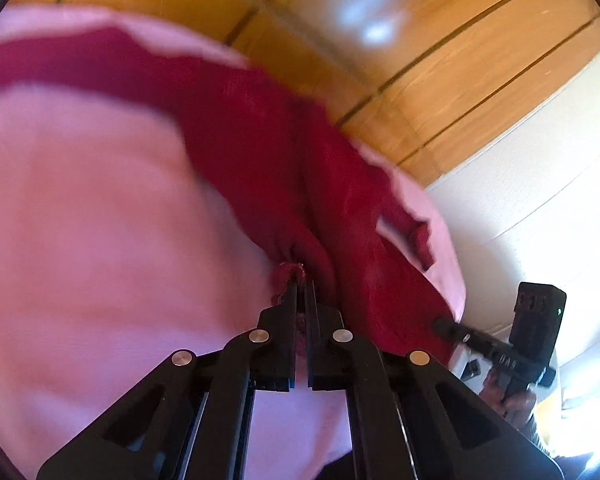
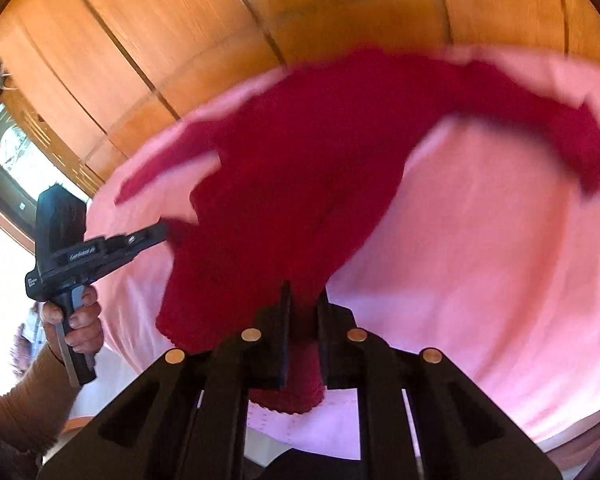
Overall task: Fold small clothes
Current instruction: 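Lift and shake the sweater out with both tools, then lay it flat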
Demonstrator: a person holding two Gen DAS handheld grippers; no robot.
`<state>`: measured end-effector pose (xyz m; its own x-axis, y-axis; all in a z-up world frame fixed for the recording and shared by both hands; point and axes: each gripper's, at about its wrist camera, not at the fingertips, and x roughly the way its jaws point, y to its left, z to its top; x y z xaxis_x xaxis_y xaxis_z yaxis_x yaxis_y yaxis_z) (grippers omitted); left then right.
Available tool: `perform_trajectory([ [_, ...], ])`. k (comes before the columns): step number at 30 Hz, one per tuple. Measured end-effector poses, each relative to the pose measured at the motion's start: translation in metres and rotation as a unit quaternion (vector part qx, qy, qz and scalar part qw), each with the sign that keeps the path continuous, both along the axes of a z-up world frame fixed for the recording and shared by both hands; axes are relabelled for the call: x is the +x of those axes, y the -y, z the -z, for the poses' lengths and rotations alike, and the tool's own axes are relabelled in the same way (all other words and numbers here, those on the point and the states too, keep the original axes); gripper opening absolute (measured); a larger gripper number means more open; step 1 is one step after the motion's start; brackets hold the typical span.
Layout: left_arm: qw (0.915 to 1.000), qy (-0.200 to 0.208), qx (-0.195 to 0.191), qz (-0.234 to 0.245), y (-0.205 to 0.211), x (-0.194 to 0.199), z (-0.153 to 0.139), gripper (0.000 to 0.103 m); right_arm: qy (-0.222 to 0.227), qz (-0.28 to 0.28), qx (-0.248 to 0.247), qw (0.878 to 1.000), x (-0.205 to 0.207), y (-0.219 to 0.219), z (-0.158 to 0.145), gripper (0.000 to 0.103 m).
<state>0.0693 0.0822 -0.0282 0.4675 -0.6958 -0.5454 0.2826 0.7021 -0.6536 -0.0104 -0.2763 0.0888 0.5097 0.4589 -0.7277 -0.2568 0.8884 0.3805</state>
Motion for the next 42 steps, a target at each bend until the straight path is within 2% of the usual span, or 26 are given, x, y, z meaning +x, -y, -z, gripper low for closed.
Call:
perform_trajectory([
  [3,0.9981,0.06,0.003,-0.016,-0.034,-0.038,-0.046,0.002,0.047,0.006,-0.031,0.998,-0.021,0.02,-0.034,0.01],
  [4,0.997,0.075,0.007,-0.02,-0.045,-0.053,-0.059,0.002,0.05,0.01,-0.043,0.998,-0.025,0.026,-0.037,0.009],
  [6,0.9943,0.099,0.026,-0.029,-0.058,-0.086,-0.078,0.002,0.028,0.025,-0.061,0.997,-0.033,0.036,-0.024,0.009],
  [8,0.9924,0.1,0.057,-0.042,-0.067,-0.109,-0.08,0.002,-0.009,0.035,-0.077,0.996,-0.039,0.046,-0.001,0.009],
  [11,0.9932,0.052,0.083,-0.062,-0.087,-0.126,-0.054,0.002,-0.067,0.045,-0.097,0.992,-0.042,0.054,0.046,0.009],
  [13,0.9944,0.01,0.095,-0.045,-0.087,-0.127,-0.026,0.002,-0.095,0.056,-0.113,0.987,-0.042,0.049,0.078,0.009],
  [15,0.9937,-0.027,0.103,-0.036,-0.088,-0.126,0.0,0.002,-0.109,0.058,-0.116,0.986,-0.041,0.052,0.089,0.009],
  [17,0.9903,-0.055,0.104,-0.073,-0.101,-0.118,0.017,0.003,-0.105,0.055,-0.121,0.986,-0.041,0.05,0.09,0.009],
  [18,0.9908,-0.062,0.089,-0.081,-0.104,-0.113,0.019,0.021,-0.1,0.052,-0.126,0.986,-0.042,0.047,0.087,0.009],
  [19,0.9913,-0.072,0.055,-0.095,-0.113,-0.108,0.024,0.033,-0.099,0.051,-0.131,0.985,-0.04,0.044,0.087,0.009],
  [20,0.9901,-0.077,0.035,-0.112,-0.117,-0.103,0.027,0.056,-0.101,0.05,-0.133,0.985,-0.037,0.041,0.088,0.009],
  [21,0.9881,-0.075,0.022,-0.133,-0.12,-0.096,0.029,0.061,-0.102,0.051,-0.133,0.984,-0.035,0.041,0.09,0.01],
  [22,0.988,-0.072,0.019,-0.136,-0.119,-0.089,0.029,0.061,-0.103,0.053,-0.133,0.984,-0.039,0.04,0.089,0.01],
  [25,0.9902,-0.066,0.012,-0.122,-0.105,-0.066,0.031,0.061,-0.104,0.059,-0.129,0.984,-0.043,0.04,0.09,0.01],
  [26,0.9918,-0.064,0.015,-0.11,-0.098,-0.059,0.032,0.059,-0.104,0.06,-0.128,0.985,-0.042,0.039,0.09,0.01],
  [28,0.994,-0.061,0.034,-0.084,-0.08,-0.049,0.037,0.041,-0.102,0.061,-0.125,0.985,-0.043,0.041,0.087,0.01],
  [29,0.9943,-0.066,0.055,-0.064,-0.07,-0.042,0.042,0.013,-0.101,0.061,-0.125,0.985,-0.046,0.044,0.085,0.01],
  [30,0.9929,-0.066,0.079,-0.06,-0.052,-0.039,0.044,0.001,-0.098,0.061,-0.124,0.985,-0.048,0.045,0.083,0.01],
  [31,0.9911,-0.059,0.103,-0.061,-0.049,-0.041,0.045,0.001,-0.095,0.06,-0.124,0.986,-0.051,0.048,0.081,0.01],
  [33,0.9892,-0.05,0.122,-0.065,-0.052,-0.056,0.045,0.001,-0.081,0.053,-0.127,0.987,-0.06,0.051,0.072,0.01],
  [35,0.9883,-0.049,0.119,-0.082,-0.069,-0.074,0.04,0.001,-0.076,0.045,-0.138,0.987,-0.068,0.052,0.069,0.009],
  [37,0.9891,-0.064,0.097,-0.09,-0.08,-0.091,0.04,0.001,-0.088,0.045,-0.146,0.984,-0.069,0.052,0.078,0.009],
  [39,0.9885,-0.068,0.105,-0.084,-0.07,-0.104,0.042,0.001,-0.094,0.046,-0.155,0.982,-0.065,0.052,0.084,0.01],
  [40,0.9882,-0.069,0.109,-0.083,-0.066,-0.106,0.042,0.001,-0.097,0.053,-0.151,0.982,-0.062,0.055,0.084,0.013],
  [42,0.9893,-0.071,0.095,-0.085,-0.066,-0.109,0.038,0.001,-0.088,0.074,-0.151,0.982,-0.055,0.063,0.077,0.033],
])
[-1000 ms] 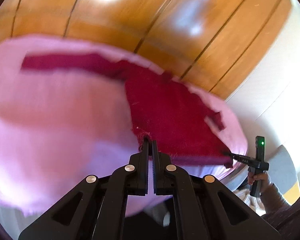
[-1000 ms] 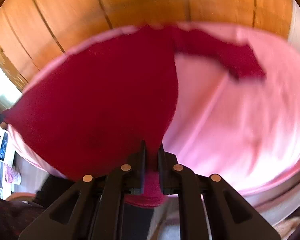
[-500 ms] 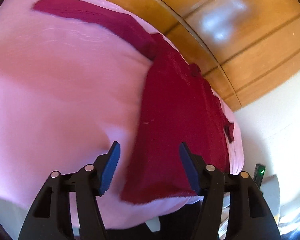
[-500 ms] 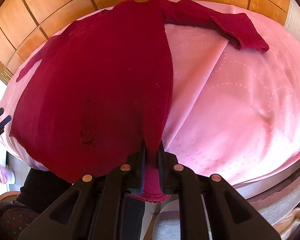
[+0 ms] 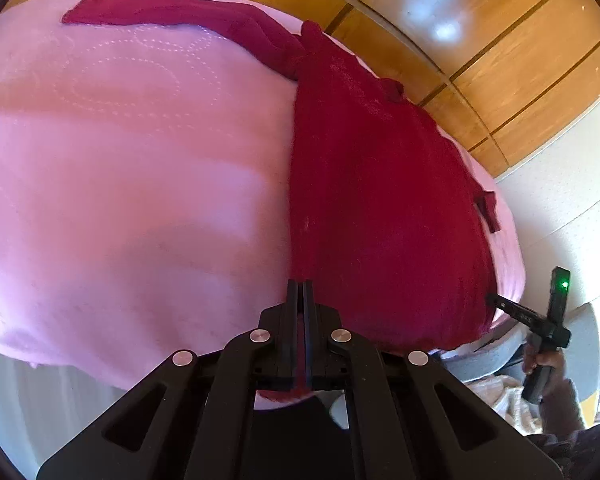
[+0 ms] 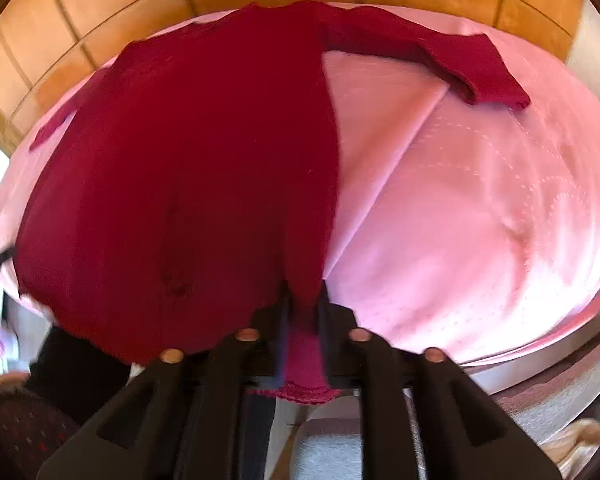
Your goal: Fold small clothes
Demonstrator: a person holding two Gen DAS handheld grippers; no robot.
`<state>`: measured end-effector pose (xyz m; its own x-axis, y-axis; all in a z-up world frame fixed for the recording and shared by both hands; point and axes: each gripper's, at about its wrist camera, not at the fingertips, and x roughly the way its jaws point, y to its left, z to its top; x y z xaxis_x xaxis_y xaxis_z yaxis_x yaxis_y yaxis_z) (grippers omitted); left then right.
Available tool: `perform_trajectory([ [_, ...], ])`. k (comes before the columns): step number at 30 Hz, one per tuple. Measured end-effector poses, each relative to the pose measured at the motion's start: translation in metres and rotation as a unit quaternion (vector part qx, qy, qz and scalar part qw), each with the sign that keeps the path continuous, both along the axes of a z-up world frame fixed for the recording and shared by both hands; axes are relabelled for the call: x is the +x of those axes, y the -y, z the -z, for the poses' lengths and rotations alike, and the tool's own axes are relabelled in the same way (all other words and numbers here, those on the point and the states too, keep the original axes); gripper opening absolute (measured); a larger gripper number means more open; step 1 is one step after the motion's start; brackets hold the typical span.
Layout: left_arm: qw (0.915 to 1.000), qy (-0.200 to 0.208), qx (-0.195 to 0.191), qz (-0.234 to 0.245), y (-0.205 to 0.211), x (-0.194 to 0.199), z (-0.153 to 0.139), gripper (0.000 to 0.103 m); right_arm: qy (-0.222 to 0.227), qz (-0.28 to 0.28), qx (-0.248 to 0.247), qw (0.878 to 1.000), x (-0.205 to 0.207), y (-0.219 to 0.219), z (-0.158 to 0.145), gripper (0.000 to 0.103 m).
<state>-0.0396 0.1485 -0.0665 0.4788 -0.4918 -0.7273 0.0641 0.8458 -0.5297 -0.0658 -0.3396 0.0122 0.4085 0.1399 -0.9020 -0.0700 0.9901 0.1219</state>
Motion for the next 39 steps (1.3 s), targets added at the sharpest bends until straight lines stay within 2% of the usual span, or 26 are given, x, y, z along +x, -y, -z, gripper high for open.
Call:
perform_trajectory([
  [1,0.9999,0.005,-0.005,-0.012,0.001,0.004,-0.004,0.002,0.018,0.007,-0.009,1.0,0.003,0.003,-0.01,0.046],
  [3,0.9991,0.018,0.0,-0.039,-0.013,0.013,-0.011,0.02,0.043,0.009,-0.018,0.999,0.011,0.003,-0.026,0.05],
  [5,0.9969,0.027,0.011,-0.073,-0.03,0.028,-0.019,0.032,0.069,0.01,-0.019,0.997,0.019,-0.001,-0.038,0.064],
  [6,0.9941,0.03,0.024,-0.101,-0.039,0.039,-0.022,0.035,0.085,0.004,-0.011,0.996,0.028,-0.01,-0.044,0.067],
  [7,0.9917,0.033,0.034,-0.12,-0.048,0.046,-0.025,0.037,0.09,-0.001,-0.005,0.996,0.034,-0.017,-0.045,0.068],
  [9,0.9809,0.038,0.077,-0.174,-0.071,0.063,-0.033,0.047,0.097,-0.018,0.015,0.995,0.052,-0.04,-0.043,0.07],
  [11,0.9698,0.04,0.107,-0.215,-0.089,0.081,-0.037,0.047,0.098,-0.045,0.031,0.994,0.071,-0.071,-0.037,0.071],
  [15,0.9493,0.042,0.152,-0.272,-0.136,0.12,-0.04,0.047,0.104,-0.087,0.027,0.99,0.104,-0.13,-0.021,0.072],
  [18,0.9392,0.041,0.155,-0.304,-0.177,0.148,-0.037,0.048,0.116,-0.101,0.016,0.988,0.125,-0.162,-0.009,0.072],
  [19,0.9379,0.038,0.154,-0.309,-0.187,0.158,-0.035,0.051,0.12,-0.105,0.004,0.987,0.131,-0.17,-0.003,0.072],
  [20,0.9337,0.029,0.159,-0.32,-0.199,0.17,-0.032,0.059,0.12,-0.108,-0.001,0.987,0.135,-0.176,0.004,0.073],
  [21,0.9323,0.027,0.154,-0.326,-0.207,0.176,-0.031,0.061,0.118,-0.107,-0.004,0.987,0.138,-0.181,0.012,0.074],
  [23,0.9322,0.024,0.14,-0.333,-0.222,0.194,-0.026,0.061,0.13,-0.105,-0.009,0.986,0.14,-0.184,0.022,0.084],
  [24,0.9331,0.018,0.134,-0.333,-0.226,0.204,-0.023,0.061,0.136,-0.104,-0.007,0.985,0.138,-0.185,0.025,0.086],
  [27,0.9341,0.002,0.123,-0.335,-0.242,0.232,-0.011,0.061,0.126,-0.107,0.02,0.986,0.143,-0.18,0.03,0.093],
  [28,0.9365,-0.003,0.117,-0.331,-0.244,0.24,-0.007,0.06,0.121,-0.11,0.03,0.986,0.143,-0.179,0.031,0.099],
  [29,0.9373,-0.008,0.119,-0.328,-0.242,0.246,-0.003,0.048,0.114,-0.116,0.029,0.986,0.145,-0.18,0.033,0.101],
  [30,0.9364,-0.01,0.133,-0.324,-0.238,0.252,0.0,0.026,0.112,-0.118,0.024,0.986,0.146,-0.183,0.032,0.101],
  [31,0.9358,-0.011,0.149,-0.319,-0.235,0.256,0.0,0.017,0.111,-0.12,0.02,0.986,0.148,-0.184,0.032,0.101],
  [33,0.9348,-0.002,0.168,-0.313,-0.234,0.256,-0.004,0.011,0.105,-0.121,0.024,0.987,0.151,-0.186,0.033,0.101],
  [35,0.9295,0.007,0.195,-0.313,-0.235,0.248,-0.01,0.01,0.106,-0.124,0.022,0.986,0.15,-0.187,0.033,0.101],
  [37,0.9198,0.013,0.203,-0.335,-0.247,0.23,-0.018,0.009,0.109,-0.124,0.021,0.986,0.15,-0.187,0.033,0.101],
  [39,0.9053,0.016,0.213,-0.367,-0.264,0.2,-0.023,0.009,0.111,-0.123,0.025,0.986,0.149,-0.186,0.033,0.101],
])
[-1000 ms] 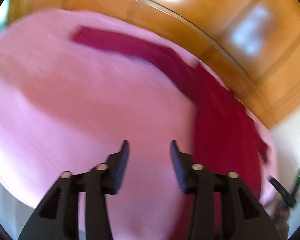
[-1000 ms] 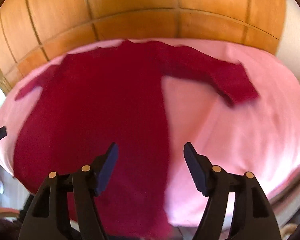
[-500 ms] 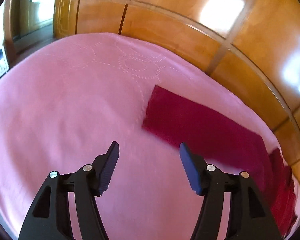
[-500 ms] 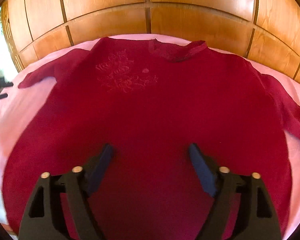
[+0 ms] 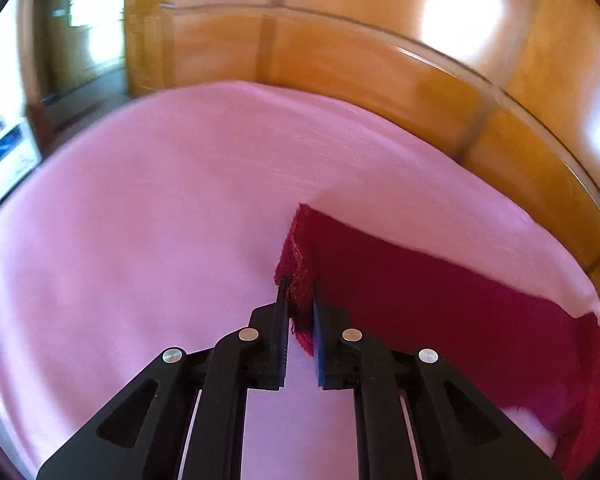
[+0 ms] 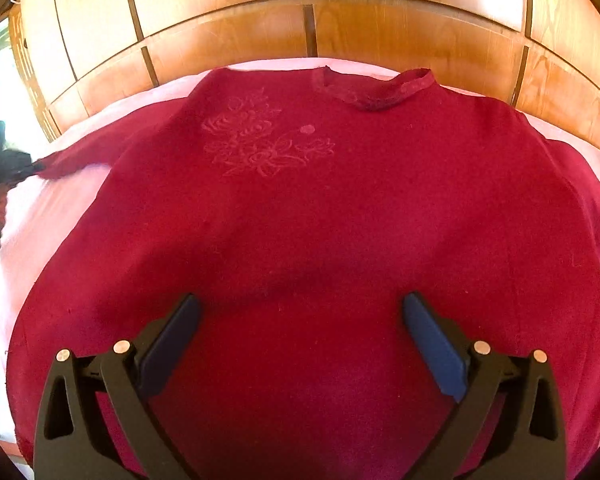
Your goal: Fold small clothes
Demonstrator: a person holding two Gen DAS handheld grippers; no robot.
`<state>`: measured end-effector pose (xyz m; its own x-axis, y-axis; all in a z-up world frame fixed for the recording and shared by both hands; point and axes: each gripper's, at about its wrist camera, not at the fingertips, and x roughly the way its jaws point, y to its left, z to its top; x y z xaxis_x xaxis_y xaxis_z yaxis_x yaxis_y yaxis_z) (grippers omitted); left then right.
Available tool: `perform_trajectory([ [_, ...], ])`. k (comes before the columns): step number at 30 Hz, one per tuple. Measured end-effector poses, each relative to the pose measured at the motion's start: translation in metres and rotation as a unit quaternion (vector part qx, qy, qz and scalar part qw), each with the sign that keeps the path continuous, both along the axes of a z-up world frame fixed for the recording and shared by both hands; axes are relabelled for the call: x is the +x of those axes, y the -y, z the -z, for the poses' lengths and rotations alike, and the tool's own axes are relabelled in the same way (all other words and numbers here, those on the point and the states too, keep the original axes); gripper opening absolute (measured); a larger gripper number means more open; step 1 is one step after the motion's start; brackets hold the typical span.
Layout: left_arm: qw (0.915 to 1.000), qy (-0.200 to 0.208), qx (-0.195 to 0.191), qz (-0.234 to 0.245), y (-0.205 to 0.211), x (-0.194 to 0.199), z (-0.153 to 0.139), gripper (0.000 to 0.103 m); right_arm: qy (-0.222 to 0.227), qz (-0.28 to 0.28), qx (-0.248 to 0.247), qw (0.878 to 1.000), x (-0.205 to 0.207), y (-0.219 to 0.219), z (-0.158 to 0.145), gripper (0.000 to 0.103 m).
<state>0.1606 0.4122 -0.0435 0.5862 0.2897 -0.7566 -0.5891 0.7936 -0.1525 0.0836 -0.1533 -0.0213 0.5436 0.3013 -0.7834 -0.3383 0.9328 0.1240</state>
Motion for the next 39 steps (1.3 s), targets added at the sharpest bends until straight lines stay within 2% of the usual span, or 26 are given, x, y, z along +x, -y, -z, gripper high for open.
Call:
perform_trajectory([
  [1,1.0,-0.001,-0.001,-0.008,-0.007,-0.011,0.0,0.008,0.001,0.0,-0.001,1.0,0.0,0.0,0.0,0.101],
  [3,0.9995,-0.026,0.008,-0.016,-0.017,-0.027,0.009,0.008,0.002,0.0,-0.007,1.0,0.0,-0.002,0.0,0.101],
  [5,0.9982,-0.058,0.011,-0.013,-0.017,-0.033,0.025,0.008,0.004,0.0,-0.012,1.0,-0.002,-0.003,0.001,0.101],
  [7,0.9976,-0.063,0.023,-0.015,-0.013,-0.035,0.028,0.009,0.004,0.0,-0.011,1.0,-0.002,-0.002,0.0,0.101],
  [8,0.9973,-0.064,0.028,-0.023,-0.012,-0.036,0.026,0.011,0.005,0.001,-0.011,1.0,-0.002,-0.002,0.0,0.101],
  [10,0.9966,-0.067,0.016,-0.046,-0.011,-0.036,0.019,0.019,0.005,0.0,-0.011,1.0,-0.002,-0.002,0.0,0.101],
  [11,0.9966,-0.063,0.007,-0.053,-0.008,-0.038,0.014,0.024,0.006,0.001,-0.01,1.0,-0.002,-0.002,0.0,0.101],
  [12,0.9977,-0.041,0.008,-0.054,0.004,-0.041,0.002,0.033,0.007,0.001,-0.009,1.0,-0.003,-0.001,0.0,0.101],
  [14,0.9989,-0.006,0.036,-0.031,0.034,-0.048,-0.017,0.046,0.008,0.001,-0.007,1.0,-0.003,-0.001,0.0,0.101],
  [15,0.9988,0.013,0.047,0.0,0.06,-0.05,-0.027,0.046,0.009,0.001,-0.007,1.0,-0.002,0.0,-0.001,0.101],
  [17,0.9965,0.044,0.039,0.06,0.105,-0.054,-0.039,0.046,0.013,0.005,-0.009,1.0,-0.004,0.0,-0.002,0.101],
  [19,0.989,0.071,0.017,0.129,0.162,-0.062,-0.046,0.047,0.021,0.021,-0.01,0.999,-0.008,0.004,-0.008,0.1],
  [20,0.9847,0.076,0.003,0.157,0.187,-0.064,-0.047,0.048,0.027,0.034,-0.007,0.999,-0.012,0.009,-0.011,0.096],
  [23,0.9631,0.088,-0.049,0.25,0.266,-0.067,-0.044,0.048,0.046,0.09,-0.002,0.995,-0.02,0.044,-0.029,0.078],
  [24,0.9532,0.087,-0.053,0.285,0.297,-0.068,-0.041,0.048,0.058,0.126,0.004,0.99,-0.024,0.069,-0.038,0.077],
  [26,0.9402,0.074,-0.042,0.33,0.337,-0.069,-0.033,0.048,0.076,0.185,0.003,0.98,-0.031,0.109,-0.05,0.075],
  [29,0.9246,0.05,-0.024,0.377,0.38,-0.067,-0.012,0.048,0.088,0.274,-0.043,0.957,-0.034,0.184,-0.056,0.071],
  [31,0.9203,0.035,-0.01,0.39,0.392,-0.061,0.005,0.048,0.071,0.312,-0.068,0.945,-0.027,0.224,-0.049,0.067],
  [33,0.9204,0.011,-0.018,0.39,0.392,-0.055,0.023,0.051,0.054,0.327,-0.094,0.939,-0.018,0.251,-0.037,0.068],
  [35,0.9194,0.029,-0.025,0.391,0.39,-0.059,0.03,0.054,0.032,0.33,-0.119,0.936,-0.006,0.271,-0.02,0.067],
  [36,0.9178,0.03,-0.031,0.395,0.389,-0.059,0.029,0.057,0.021,0.327,-0.116,0.938,-0.003,0.281,-0.012,0.064],
  [37,0.9168,0.028,-0.03,0.397,0.389,-0.06,0.031,0.059,0.013,0.325,-0.107,0.94,0.0,0.288,-0.008,0.051],
  [38,0.9159,0.027,-0.027,0.4,0.398,-0.058,0.033,0.062,0.01,0.326,-0.103,0.94,0.003,0.294,-0.006,0.029],
  [39,0.9147,0.025,-0.022,0.403,0.399,-0.056,0.034,0.064,0.014,0.327,-0.106,0.939,0.005,0.299,-0.011,0.02],
])
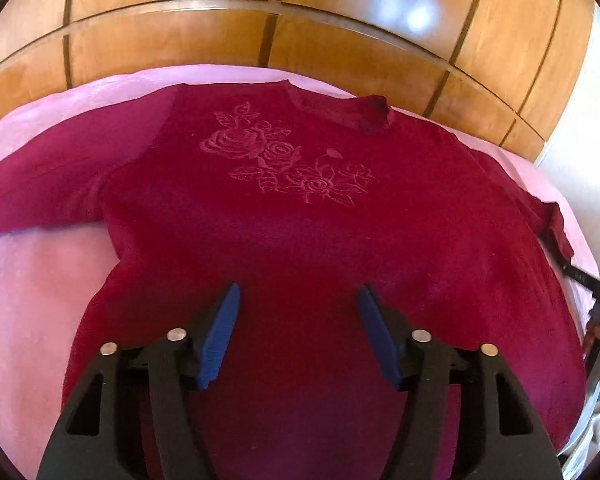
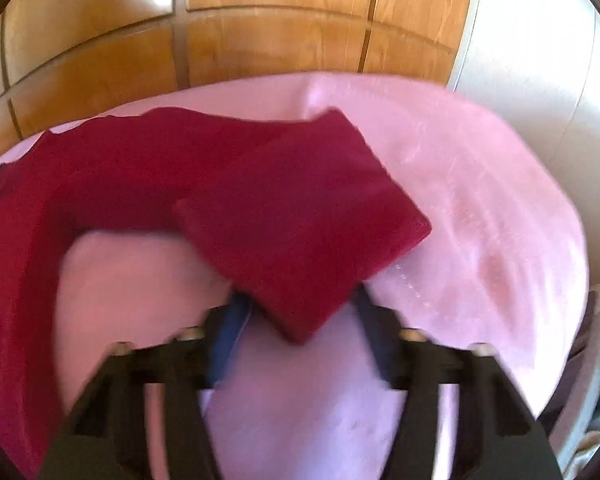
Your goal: Fold small clothes
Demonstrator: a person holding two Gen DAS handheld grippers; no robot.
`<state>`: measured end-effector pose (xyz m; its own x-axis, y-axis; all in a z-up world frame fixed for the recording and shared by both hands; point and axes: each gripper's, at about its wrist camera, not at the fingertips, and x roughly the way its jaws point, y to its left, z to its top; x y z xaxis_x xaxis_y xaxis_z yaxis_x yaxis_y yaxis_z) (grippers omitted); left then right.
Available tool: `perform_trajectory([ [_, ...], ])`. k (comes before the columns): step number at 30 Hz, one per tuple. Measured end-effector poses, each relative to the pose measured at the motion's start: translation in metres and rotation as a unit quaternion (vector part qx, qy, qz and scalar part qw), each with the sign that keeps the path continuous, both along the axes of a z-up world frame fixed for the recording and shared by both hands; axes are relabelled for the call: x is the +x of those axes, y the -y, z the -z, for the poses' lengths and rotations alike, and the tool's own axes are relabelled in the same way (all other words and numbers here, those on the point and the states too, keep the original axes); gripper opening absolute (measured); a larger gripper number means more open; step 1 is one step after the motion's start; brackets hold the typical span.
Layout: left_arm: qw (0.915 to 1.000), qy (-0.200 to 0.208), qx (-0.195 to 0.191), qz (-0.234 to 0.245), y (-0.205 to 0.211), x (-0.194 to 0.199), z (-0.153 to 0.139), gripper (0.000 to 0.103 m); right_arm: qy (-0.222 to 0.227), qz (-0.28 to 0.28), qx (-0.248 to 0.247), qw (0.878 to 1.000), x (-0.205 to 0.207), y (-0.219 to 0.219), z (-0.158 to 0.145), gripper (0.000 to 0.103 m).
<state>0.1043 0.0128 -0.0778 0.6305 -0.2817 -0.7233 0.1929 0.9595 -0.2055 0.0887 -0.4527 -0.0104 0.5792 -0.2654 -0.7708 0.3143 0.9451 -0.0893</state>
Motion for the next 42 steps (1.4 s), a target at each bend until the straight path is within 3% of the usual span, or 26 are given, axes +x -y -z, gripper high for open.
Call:
perform_trajectory([
  [1,1.0,0.0,0.004,0.001,0.003,-0.002,0.0,0.064,0.011,0.003,0.001,1.0,0.0,0.006,-0.008,0.014],
  [4,1.0,0.0,0.003,0.003,0.002,-0.003,-0.003,0.066,0.056,0.021,0.015,0.998,-0.003,0.032,-0.04,0.013],
  [8,1.0,0.0,0.001,0.004,0.005,0.001,-0.003,0.067,0.085,0.065,-0.004,0.994,0.006,0.081,-0.074,0.012],
  [12,1.0,-0.001,0.004,0.009,0.006,0.001,-0.003,0.071,0.073,0.126,-0.019,0.989,0.039,0.137,-0.078,0.011],
  [18,0.9999,-0.001,0.006,0.01,0.006,0.001,-0.003,0.071,-0.009,0.113,-0.081,0.99,0.084,0.137,-0.045,0.011],
  [19,0.9999,-0.001,0.006,0.011,0.005,0.001,-0.003,0.071,-0.014,0.112,-0.084,0.99,0.08,0.134,-0.041,0.012],
  [21,0.9999,-0.001,0.005,0.013,0.005,0.001,-0.002,0.073,-0.02,0.115,-0.073,0.991,0.073,0.137,-0.033,0.037],
  [22,0.9999,-0.001,0.003,0.015,0.005,0.001,-0.002,0.074,-0.011,0.12,-0.074,0.99,0.066,0.133,-0.033,0.07],
  [23,0.9999,-0.001,0.002,0.016,0.005,0.001,-0.002,0.074,0.003,0.118,-0.073,0.99,0.057,0.125,-0.035,0.077],
  [25,0.9999,-0.001,0.001,0.016,0.004,0.001,-0.002,0.074,0.019,0.096,-0.052,0.994,0.04,0.107,-0.043,0.077],
  [29,0.9999,0.002,-0.002,0.017,0.003,0.001,-0.002,0.074,0.044,0.016,0.061,0.997,0.004,0.055,-0.052,0.078],
  [32,0.9999,0.002,-0.002,0.016,0.003,0.001,-0.003,0.074,0.05,-0.046,0.11,0.992,-0.014,0.004,-0.053,0.079],
  [35,0.9999,0.002,-0.006,0.014,0.001,-0.001,-0.003,0.074,0.051,-0.112,0.174,0.977,-0.028,-0.06,-0.049,0.079],
  [40,0.9998,0.003,-0.019,0.006,-0.005,-0.005,-0.004,0.074,0.033,-0.176,0.182,0.967,-0.038,-0.143,-0.023,0.082],
  [42,0.9997,0.006,-0.024,0.0,-0.009,-0.01,-0.005,0.074,0.019,-0.181,0.153,0.971,-0.044,-0.157,-0.005,0.084],
])
